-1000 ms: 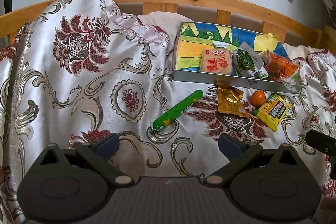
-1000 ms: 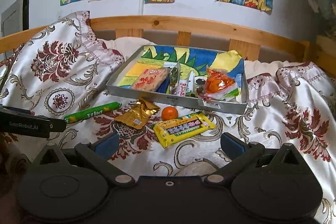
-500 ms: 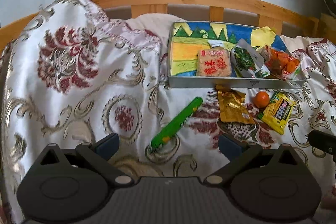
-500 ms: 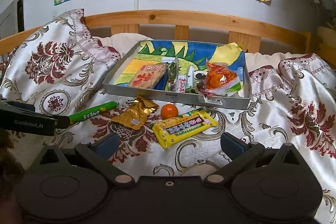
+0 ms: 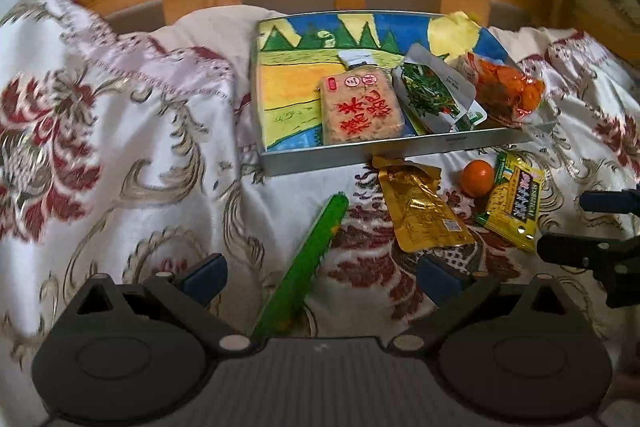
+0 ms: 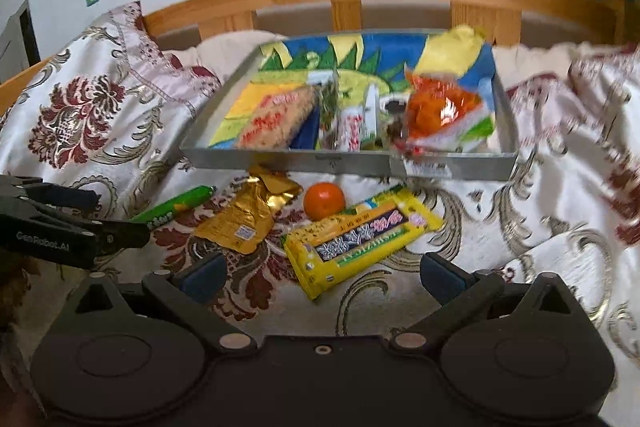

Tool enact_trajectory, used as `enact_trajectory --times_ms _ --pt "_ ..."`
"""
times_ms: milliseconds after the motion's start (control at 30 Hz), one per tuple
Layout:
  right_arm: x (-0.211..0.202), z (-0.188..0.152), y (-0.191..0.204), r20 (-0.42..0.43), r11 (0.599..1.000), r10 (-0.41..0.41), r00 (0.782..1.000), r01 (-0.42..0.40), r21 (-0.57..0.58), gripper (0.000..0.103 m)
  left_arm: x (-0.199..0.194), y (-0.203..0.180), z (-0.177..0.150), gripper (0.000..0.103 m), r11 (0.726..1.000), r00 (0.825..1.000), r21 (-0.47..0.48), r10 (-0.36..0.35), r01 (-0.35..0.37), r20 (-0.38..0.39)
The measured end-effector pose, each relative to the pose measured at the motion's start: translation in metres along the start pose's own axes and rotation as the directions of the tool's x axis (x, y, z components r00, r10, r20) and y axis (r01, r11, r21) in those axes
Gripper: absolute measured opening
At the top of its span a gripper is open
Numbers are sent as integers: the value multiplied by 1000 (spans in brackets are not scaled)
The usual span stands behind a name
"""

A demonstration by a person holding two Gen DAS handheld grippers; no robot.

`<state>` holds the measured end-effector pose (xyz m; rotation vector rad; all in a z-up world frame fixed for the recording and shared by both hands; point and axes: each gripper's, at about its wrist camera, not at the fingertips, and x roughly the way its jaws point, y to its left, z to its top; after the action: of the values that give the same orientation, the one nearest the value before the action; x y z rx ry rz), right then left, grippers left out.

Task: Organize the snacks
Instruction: 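Lower the left gripper onto the green stick snack while the right gripper lowers onto the yellow bar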

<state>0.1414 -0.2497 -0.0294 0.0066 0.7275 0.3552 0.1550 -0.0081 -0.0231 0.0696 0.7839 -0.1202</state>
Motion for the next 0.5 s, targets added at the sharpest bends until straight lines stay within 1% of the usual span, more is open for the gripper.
enact_trajectory --times_ms 67,167,300,433,500 --pt "10 2 -4 -18 1000 3 1000 -2 21 102 7 -1 4 102 999 1000 28 18 -18 -9" --pt "27 4 -10 -40 997 -10 999 13 72 102 17 1 12 102 999 999 41 35 -34 -23" --pt "45 10 -16 -40 991 -42 998 46 127 102 25 3 17 101 998 999 55 21 -20 -33" --pt "59 15 -15 -37 988 -83 996 87 131 102 29 -2 20 98 995 1000 103 18 -16 -17" --pt "62 14 -14 -35 989 -90 995 94 118 100 31 -5 20 94 990 1000 139 6 -2 -27"
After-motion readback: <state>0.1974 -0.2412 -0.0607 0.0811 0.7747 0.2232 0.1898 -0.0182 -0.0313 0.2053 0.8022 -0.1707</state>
